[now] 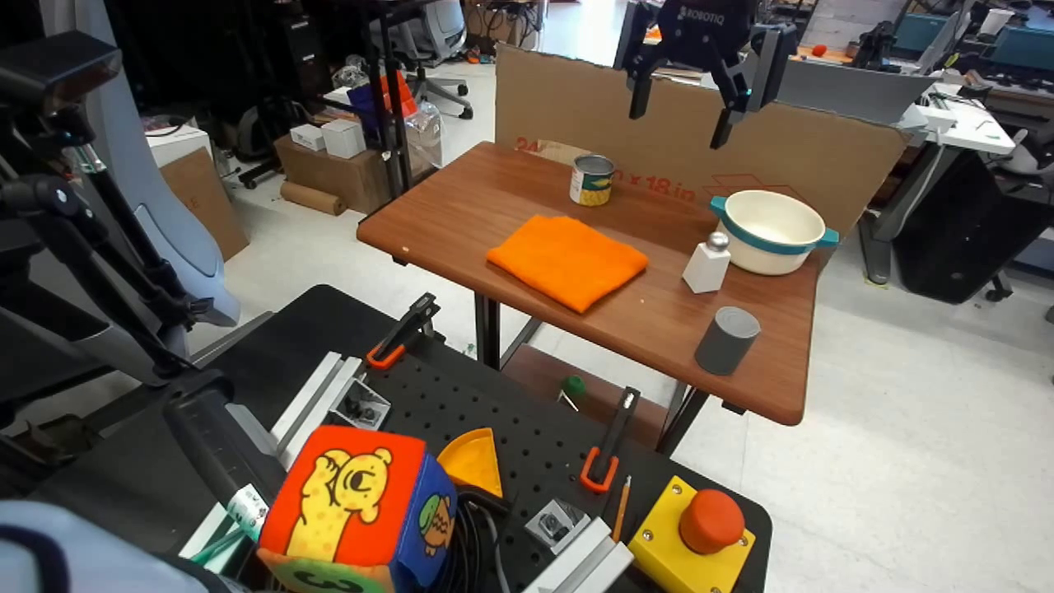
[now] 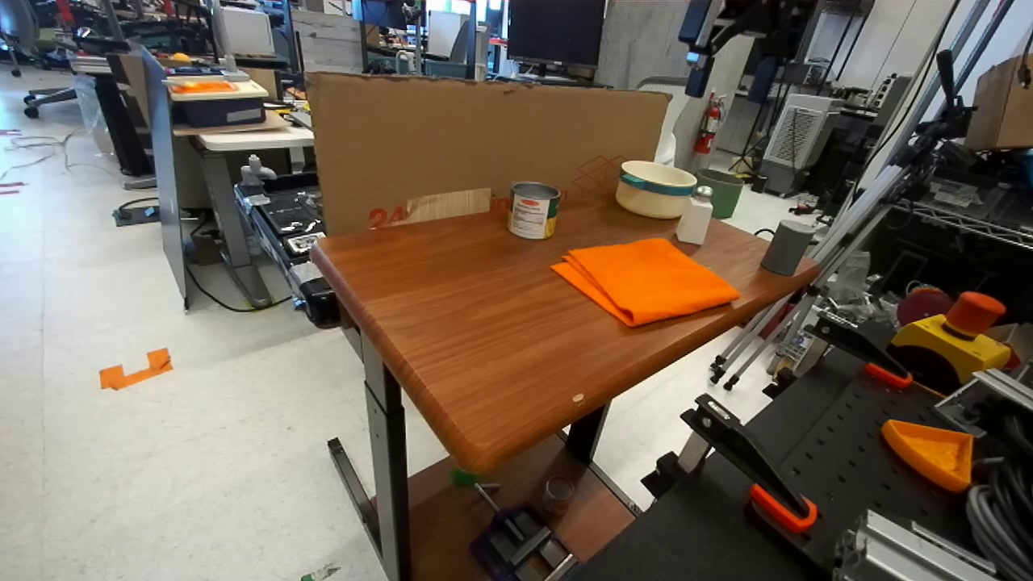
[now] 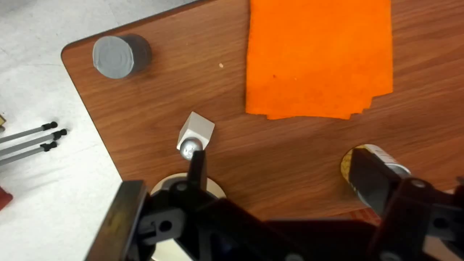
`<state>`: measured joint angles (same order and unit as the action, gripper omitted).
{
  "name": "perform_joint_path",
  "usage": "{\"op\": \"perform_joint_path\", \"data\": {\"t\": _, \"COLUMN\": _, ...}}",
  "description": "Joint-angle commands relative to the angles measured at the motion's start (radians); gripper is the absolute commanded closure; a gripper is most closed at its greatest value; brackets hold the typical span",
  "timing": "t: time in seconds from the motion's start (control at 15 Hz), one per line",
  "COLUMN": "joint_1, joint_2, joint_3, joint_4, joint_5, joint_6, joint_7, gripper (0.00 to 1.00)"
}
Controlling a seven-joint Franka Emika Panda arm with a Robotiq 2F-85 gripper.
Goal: Slide the can to the left
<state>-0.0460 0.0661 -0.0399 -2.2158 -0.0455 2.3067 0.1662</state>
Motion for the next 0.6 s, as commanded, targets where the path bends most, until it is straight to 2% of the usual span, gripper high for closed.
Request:
{"op": "perform_joint_path", "data": {"t": 0.0, "joint_1": 0.018, "joint_2": 0.151, "joint_3": -0.009, "joint_4": 0.129, "joint_5": -0.105, "joint_6": 0.022, "joint_7": 0.058, "gripper": 0.00}}
{"op": "perform_joint_path", "data": {"t": 0.2, "joint_1": 0.040, "joint_2": 0.254, "joint_3": -0.023, "joint_4": 0.222, "joint_5": -0.178, "joint_6": 0.015, "joint_7": 0.093, "gripper": 0.00}}
{"op": "perform_joint_path", "data": {"t": 0.53, "joint_1": 0.079, "joint_2": 0.382, "joint_3": -0.046, "joint_4": 0.344, "joint_5": -0.230, "joint_6": 0.004, "joint_7": 0.125, "gripper": 0.00}}
